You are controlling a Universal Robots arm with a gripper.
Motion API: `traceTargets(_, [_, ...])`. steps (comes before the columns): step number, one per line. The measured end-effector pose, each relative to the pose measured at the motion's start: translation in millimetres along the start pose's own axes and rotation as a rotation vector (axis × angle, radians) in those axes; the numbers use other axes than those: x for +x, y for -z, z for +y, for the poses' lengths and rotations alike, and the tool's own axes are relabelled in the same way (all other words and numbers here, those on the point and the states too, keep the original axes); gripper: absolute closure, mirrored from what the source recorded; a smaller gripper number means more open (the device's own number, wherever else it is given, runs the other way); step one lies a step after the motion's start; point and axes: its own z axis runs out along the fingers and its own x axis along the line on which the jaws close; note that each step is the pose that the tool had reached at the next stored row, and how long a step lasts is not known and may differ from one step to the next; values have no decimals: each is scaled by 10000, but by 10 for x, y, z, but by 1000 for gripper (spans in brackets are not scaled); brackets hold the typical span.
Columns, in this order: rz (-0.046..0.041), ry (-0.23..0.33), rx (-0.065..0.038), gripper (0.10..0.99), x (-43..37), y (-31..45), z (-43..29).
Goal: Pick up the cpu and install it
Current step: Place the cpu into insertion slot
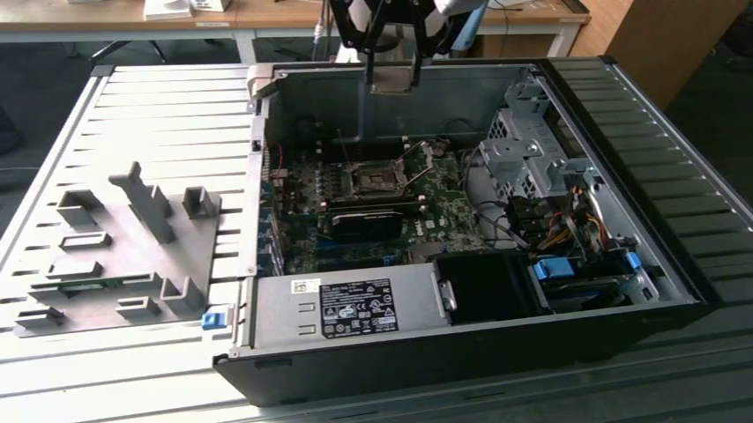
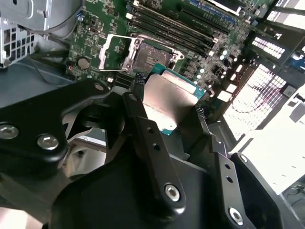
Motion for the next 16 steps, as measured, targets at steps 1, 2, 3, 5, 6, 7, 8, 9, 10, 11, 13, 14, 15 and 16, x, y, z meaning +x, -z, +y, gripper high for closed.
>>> traceTargets(1, [-4,-94,-1,545,0,0,0])
traceTargets(2, [-8,-175,-3,545,0,0,0])
traceTargets(3, [-12,-253,-4,545,0,0,0])
traceTargets(5, [-20,-414,-8,545,0,-1,0])
traceTargets(6, [-24,-492,-8,545,0,-1,0])
traceTargets(7, [-28,-570,-10,545,0,-1,0])
traceTargets(8, [-32,-647,-11,545,0,-1,0])
traceTargets(9, [-35,-726,-13,545,0,-1,0])
traceTargets(10, [-39,-798,-14,545,0,-1,0])
traceTargets(11, [-42,-870,-15,545,0,-1,0])
traceTargets(13, [-50,-1015,-18,545,0,-1,0])
traceTargets(14, [-53,-1086,-19,545,0,-1,0])
traceTargets(15, [-56,-1156,-20,545,0,-1,0])
traceTargets(16, [-60,-1226,-21,545,0,-2,0])
